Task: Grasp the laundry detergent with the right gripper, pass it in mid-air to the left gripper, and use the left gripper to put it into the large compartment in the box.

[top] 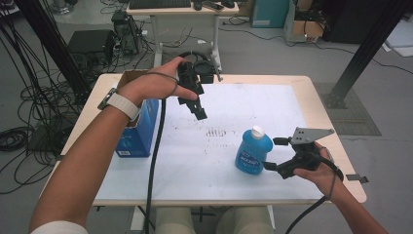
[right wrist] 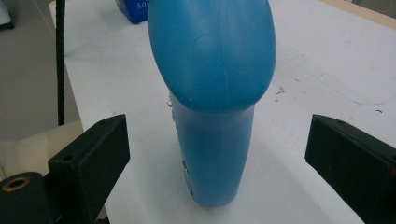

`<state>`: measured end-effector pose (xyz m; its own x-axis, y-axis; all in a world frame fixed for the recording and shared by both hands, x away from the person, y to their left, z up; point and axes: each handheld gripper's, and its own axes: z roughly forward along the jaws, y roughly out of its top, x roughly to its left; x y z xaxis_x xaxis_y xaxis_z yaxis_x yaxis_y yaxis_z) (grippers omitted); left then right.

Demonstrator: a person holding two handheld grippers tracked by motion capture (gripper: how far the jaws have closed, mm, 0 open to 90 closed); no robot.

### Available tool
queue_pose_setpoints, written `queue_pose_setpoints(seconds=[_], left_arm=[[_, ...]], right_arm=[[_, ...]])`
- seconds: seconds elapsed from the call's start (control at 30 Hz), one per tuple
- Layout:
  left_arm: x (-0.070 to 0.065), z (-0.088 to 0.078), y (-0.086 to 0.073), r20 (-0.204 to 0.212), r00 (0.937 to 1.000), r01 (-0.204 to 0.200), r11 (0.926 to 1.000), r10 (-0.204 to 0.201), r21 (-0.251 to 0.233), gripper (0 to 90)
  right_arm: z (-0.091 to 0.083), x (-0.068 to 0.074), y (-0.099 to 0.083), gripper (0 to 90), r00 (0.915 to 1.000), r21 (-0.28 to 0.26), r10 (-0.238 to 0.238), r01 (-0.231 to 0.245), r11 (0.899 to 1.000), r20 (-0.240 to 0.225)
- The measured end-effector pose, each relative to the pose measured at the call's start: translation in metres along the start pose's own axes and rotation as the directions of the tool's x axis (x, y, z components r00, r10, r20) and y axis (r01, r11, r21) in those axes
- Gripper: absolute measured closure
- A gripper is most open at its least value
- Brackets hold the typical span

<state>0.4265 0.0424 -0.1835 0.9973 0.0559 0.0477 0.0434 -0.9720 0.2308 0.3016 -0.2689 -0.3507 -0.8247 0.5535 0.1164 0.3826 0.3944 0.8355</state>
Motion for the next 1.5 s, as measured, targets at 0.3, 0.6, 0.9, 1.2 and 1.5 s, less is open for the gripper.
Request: queue_pose_setpoints(seconds=[0.3, 0.6, 0.9, 1.2, 1.5], left_arm=[[0.0007, 0.0008, 0.0004, 0.0, 1.0, -0.001, 1.0, 0.001, 0.0, 9.3], [0.0008, 0.0008, 0.0002, 0.003, 1.0, 0.004, 1.0, -0.004, 0.001, 9.3], [0.001, 0.0005, -0.0001, -0.002, 1.0, 0.002, 1.0, -0.002, 0.002, 9.3], [0.0009, 0.0007, 0.0001, -0.002, 1.0, 0.002, 1.0, -0.002, 0.0, 9.2], [0.0013, 0.0006, -0.0002, -0.004, 1.0, 0.001, 1.0, -0.001, 0.0, 9.0]], right_arm=[[-0.001, -0.0007, 0.0003, 6.9, 1.0, 0.001, -0.004, 0.004, 1.0, 0.001], [-0.0004, -0.0013, 0.0001, 7.0, 1.0, 0.001, -0.003, 0.003, 1.0, -0.001], [-0.0001, -0.0019, -0.0002, 7.0, 1.0, 0.0, -0.007, 0.007, 1.0, -0.001], [-0.0001, -0.001, -0.0004, 7.1, 1.0, 0.004, 0.003, -0.003, 1.0, -0.001], [0.0012, -0.0019, -0.0004, 7.2, 0.9999, -0.003, -0.009, 0.009, 1.0, -0.004]])
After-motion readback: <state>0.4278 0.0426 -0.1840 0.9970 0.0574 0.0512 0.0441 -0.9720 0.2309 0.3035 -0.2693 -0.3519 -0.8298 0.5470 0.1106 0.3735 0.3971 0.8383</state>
